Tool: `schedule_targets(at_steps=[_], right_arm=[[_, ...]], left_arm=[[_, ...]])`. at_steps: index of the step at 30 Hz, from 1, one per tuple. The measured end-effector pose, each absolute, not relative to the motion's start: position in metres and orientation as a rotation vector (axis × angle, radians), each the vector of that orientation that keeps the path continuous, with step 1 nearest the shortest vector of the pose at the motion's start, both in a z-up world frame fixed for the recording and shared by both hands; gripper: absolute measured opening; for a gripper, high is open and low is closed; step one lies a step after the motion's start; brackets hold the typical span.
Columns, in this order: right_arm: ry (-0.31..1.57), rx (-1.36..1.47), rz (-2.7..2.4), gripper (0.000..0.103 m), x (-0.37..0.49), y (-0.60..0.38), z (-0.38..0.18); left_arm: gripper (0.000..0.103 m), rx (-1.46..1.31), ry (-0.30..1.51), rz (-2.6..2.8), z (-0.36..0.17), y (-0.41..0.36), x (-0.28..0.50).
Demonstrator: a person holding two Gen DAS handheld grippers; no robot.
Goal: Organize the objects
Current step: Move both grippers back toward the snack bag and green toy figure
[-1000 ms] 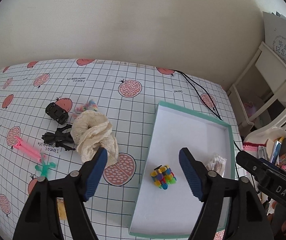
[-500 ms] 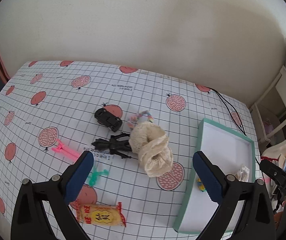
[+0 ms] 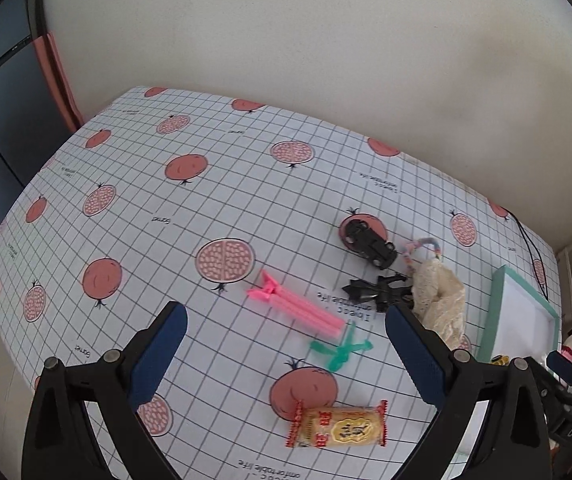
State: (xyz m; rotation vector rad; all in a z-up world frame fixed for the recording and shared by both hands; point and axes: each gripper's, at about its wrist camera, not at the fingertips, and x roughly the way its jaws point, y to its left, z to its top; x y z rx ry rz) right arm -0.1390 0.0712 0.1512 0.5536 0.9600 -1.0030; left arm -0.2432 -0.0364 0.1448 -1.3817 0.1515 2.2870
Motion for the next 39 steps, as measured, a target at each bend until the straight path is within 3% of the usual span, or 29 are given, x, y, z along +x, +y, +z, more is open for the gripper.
schedule_targets(at_steps=[11, 22, 39], right_arm=[[1.223, 0.529, -0.849, 0.103, -0.075, 0.103, 0.053], [1.365, 0.514, -0.729, 0.103, -0.053, 0.123, 0.004], [1.208, 0.619, -0.989, 0.103, -0.110, 0.084, 0.021]], left_arm=[[0.099, -1.594, 0.197, 2.250, 0.087, -0.073, -0.273], [0.099, -1.680, 0.171, 2.196, 0.065, -0.076, -0.281], [0.099, -1.641, 0.272, 2.141, 0.049, -0.039, -0.270]])
